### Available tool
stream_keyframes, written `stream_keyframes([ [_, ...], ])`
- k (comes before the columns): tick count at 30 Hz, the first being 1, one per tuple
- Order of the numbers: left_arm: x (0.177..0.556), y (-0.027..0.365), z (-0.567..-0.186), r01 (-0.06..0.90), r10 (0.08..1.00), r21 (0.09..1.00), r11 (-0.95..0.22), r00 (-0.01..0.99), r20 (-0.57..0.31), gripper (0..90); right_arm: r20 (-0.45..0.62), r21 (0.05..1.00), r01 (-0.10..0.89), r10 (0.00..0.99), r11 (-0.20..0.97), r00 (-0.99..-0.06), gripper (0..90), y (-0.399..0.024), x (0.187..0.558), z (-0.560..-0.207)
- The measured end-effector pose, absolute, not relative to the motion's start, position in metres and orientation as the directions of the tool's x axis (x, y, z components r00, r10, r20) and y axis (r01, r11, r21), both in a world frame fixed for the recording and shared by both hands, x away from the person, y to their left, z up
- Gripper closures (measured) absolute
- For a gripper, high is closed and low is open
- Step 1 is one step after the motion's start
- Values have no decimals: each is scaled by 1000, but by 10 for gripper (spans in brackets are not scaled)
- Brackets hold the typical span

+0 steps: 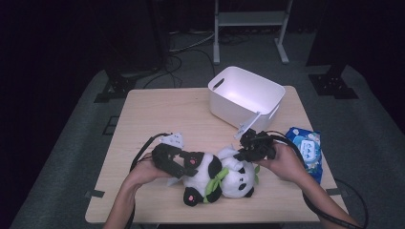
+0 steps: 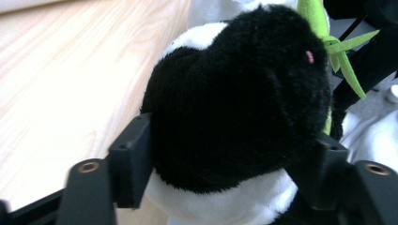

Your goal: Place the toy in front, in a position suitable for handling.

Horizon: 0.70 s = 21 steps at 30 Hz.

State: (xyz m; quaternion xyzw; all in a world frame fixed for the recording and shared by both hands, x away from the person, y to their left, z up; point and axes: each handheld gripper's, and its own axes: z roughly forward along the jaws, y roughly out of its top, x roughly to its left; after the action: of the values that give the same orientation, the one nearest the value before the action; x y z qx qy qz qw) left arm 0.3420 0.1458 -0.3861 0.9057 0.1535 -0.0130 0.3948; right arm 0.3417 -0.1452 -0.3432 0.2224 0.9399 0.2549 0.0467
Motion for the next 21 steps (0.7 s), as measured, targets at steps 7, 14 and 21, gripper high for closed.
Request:
stream_keyframes([
  [7,339,145,-385,251,248,724,-642,962,-114,373,29,508,349,389,788,-921,819,-115,346,-337],
  [14,338,148,-385,241,242,724,-647,964,-105,386,-2,461,311,352,831,-936,818,-86,353,-344],
  [21,337,147,-384,232,234,725,-649,967,-100,389,7,490,363,413,793,-911,819,-116,358,-340],
])
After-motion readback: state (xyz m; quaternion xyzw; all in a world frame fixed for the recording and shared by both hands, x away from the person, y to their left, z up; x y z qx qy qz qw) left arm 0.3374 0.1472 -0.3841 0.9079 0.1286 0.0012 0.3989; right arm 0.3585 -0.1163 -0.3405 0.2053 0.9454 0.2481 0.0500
